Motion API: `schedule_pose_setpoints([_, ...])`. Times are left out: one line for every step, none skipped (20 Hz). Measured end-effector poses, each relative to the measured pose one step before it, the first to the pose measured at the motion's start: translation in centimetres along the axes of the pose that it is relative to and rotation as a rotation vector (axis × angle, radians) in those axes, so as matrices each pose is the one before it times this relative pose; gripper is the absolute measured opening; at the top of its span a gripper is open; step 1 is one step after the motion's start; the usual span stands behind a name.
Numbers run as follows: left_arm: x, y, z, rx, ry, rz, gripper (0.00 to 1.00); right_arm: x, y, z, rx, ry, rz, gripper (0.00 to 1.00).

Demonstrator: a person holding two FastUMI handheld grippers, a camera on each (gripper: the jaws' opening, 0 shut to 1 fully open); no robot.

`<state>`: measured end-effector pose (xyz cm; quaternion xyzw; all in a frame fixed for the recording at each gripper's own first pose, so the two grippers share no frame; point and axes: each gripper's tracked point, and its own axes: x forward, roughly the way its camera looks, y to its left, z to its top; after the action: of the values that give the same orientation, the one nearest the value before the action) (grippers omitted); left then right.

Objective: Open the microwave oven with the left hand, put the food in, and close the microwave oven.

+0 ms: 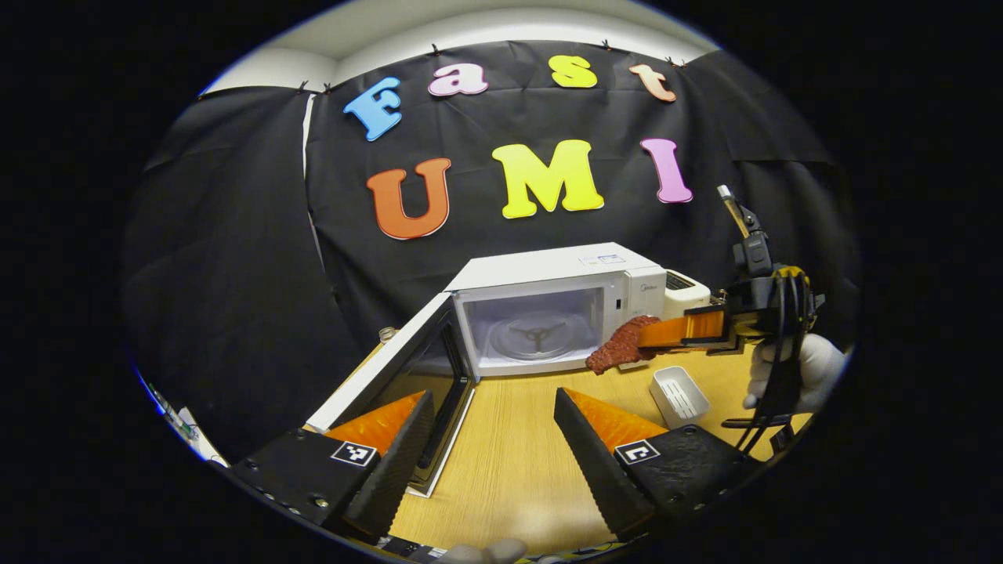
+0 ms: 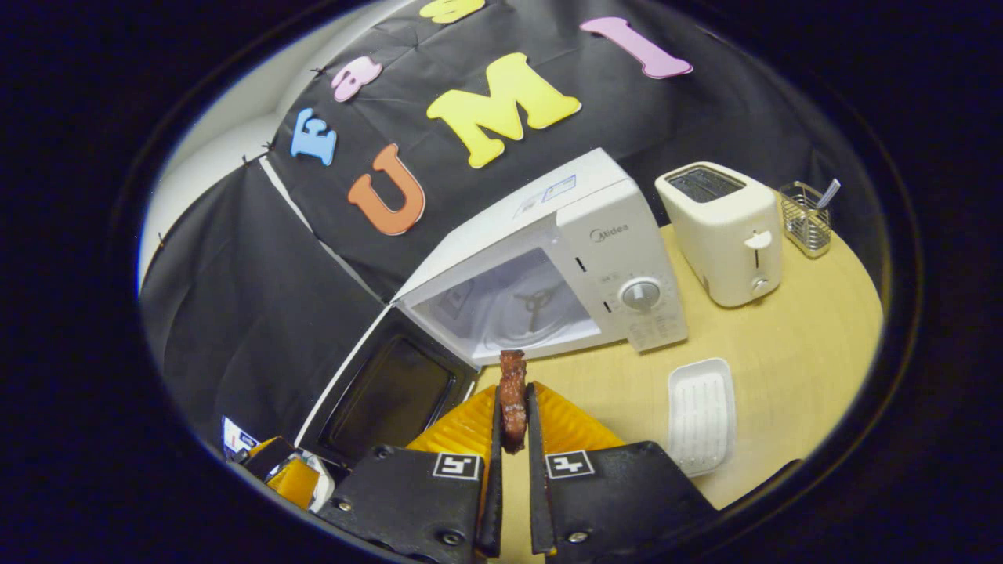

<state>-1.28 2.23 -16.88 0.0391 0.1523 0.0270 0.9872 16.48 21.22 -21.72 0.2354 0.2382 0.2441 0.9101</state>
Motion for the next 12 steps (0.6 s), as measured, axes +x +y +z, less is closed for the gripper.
schedule_pose_setpoints([0.033,0.284,-0.271,0.01248,-0.00689,-0.00939,0.94,1.276,0.697,-0.213,0.00258,-0.02573,-0.00724,0.17])
schedule_pose_setpoints([-0.079,0.341,-0.203,0.00880,-0.00661,-0.01173,0.95,1.313,0.746,-0.188,0.01079,-0.02654,0.00046,0.17])
schedule_pose_setpoints([-0.102,0.317,-0.246,0.00604,-0.00420,-0.00662,0.94,1.446,0.663,-0.252,0.00329,-0.02436,-0.00314,0.17])
schedule_pose_setpoints([-0.198,0.496,-0.407,0.00395,-0.00351,-0.00216,0.94,1.413,0.517,-0.008,0.00819,-0.03049,-0.00803,0.17])
schedule_pose_setpoints([-0.081,0.395,-0.400,0.00201,0.00030,-0.00289,0.94,1.296,0.496,0.096,0.00189,-0.03307,-0.00554,0.17])
schedule_pose_setpoints([-0.200,0.386,-0.525,-0.00576,0.00737,-0.00134,0.94,1.425,0.582,0.102,-0.00147,-0.03128,-0.01145,0.17])
schedule_pose_setpoints([-0.069,0.262,-0.196,-0.00823,-0.00888,-0.00687,0.95,1.236,0.352,0.098,0.00477,-0.03696,-0.00836,0.17])
schedule_pose_setpoints([-0.042,0.185,-0.209,-0.00606,-0.00815,-0.00636,0.94,1.305,0.581,-0.042,0.00614,-0.03086,-0.00525,0.17])
schedule_pose_setpoints([0.089,0.305,-0.376,-0.00412,-0.00088,0.00003,0.94,1.359,0.568,-0.326,0.00849,-0.02250,-0.00199,0.17])
schedule_pose_setpoints([0.006,0.436,-0.361,-0.00610,-0.00537,0.00568,0.95,1.347,0.304,-0.353,0.01024,-0.01439,-0.00363,0.17])
schedule_pose_setpoints([0.147,0.546,-0.326,-0.00574,-0.01087,0.01096,0.95,1.350,0.151,-0.517,0.00465,-0.00960,0.00132,0.17])
schedule_pose_setpoints([0.319,0.267,-0.687,-0.00448,0.00129,0.00111,0.95,1.375,0.093,-0.392,0.01088,-0.01048,-0.00386,0.17])
